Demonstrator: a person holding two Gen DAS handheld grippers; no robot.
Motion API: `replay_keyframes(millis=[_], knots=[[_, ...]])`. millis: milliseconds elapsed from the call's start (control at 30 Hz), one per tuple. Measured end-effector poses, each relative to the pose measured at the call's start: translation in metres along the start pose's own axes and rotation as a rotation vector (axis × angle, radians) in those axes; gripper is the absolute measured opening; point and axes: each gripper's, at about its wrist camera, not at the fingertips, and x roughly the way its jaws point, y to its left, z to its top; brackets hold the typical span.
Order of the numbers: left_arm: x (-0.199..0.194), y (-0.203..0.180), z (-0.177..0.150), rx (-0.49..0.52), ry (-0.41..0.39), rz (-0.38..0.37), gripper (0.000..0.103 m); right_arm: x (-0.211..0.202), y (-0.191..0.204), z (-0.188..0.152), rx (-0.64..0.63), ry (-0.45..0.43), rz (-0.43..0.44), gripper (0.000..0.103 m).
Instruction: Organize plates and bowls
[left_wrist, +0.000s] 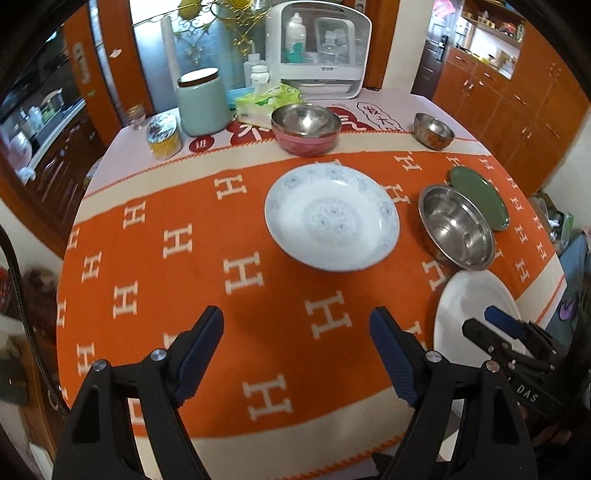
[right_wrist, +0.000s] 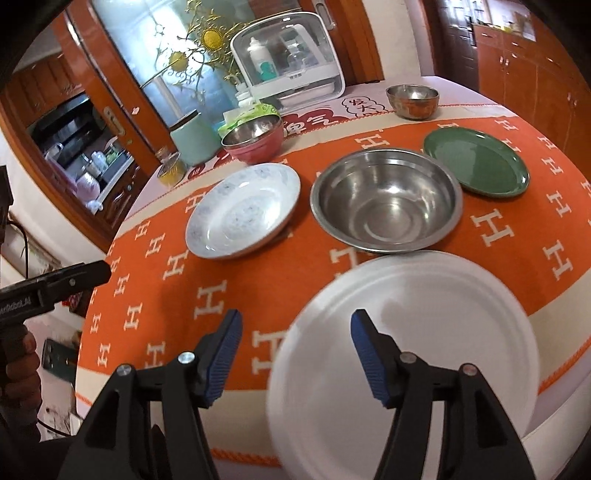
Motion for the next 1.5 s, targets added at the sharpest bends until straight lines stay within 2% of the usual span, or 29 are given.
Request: replay_keyframes(millis=[200,467,733,933,1033,1167,1367,1500], knots=[[0.012,0.019,0.03,0.038,0.003,-0.029,0.08,0.012,0.018,0.011,0.047,-0.04,-0.005,0.062],[0.037,0.033,0.059,0.1,0.02,-0.025,0.08,0.036,0.032,0.031,0.101,-0.085,0.011,0.062],[0.068,0.048,0.084,0.07,0.055,-0.018,0.08,0.067,0.031,0.048,0.213,-0.098,0.035,0.062],[0.093,0.058,0.094,0.038,0.085,-0.047,0.08,0.086,0.026,0.054,0.256,-0.096,0.048,0.062],[0.105,0.059,0.097,0.015,0.096,-0.116,0.08,0.097,0.025,0.057,0.265,-0.086,0.044,0.062],[0.127,0.057,0.096,0.027,0.13,-0.145,0.08,0.11,0.022,0.058,0.282,-0.075,0.035,0.061],[0.157,0.057,0.096,0.045,0.17,-0.163,0.08,0.122,0.016,0.06,0.292,-0.081,0.018,0.05],[0.172,0.061,0.095,0.03,0.185,-0.172,0.079,0.129,0.012,0.06,0.298,-0.079,0.029,0.038]])
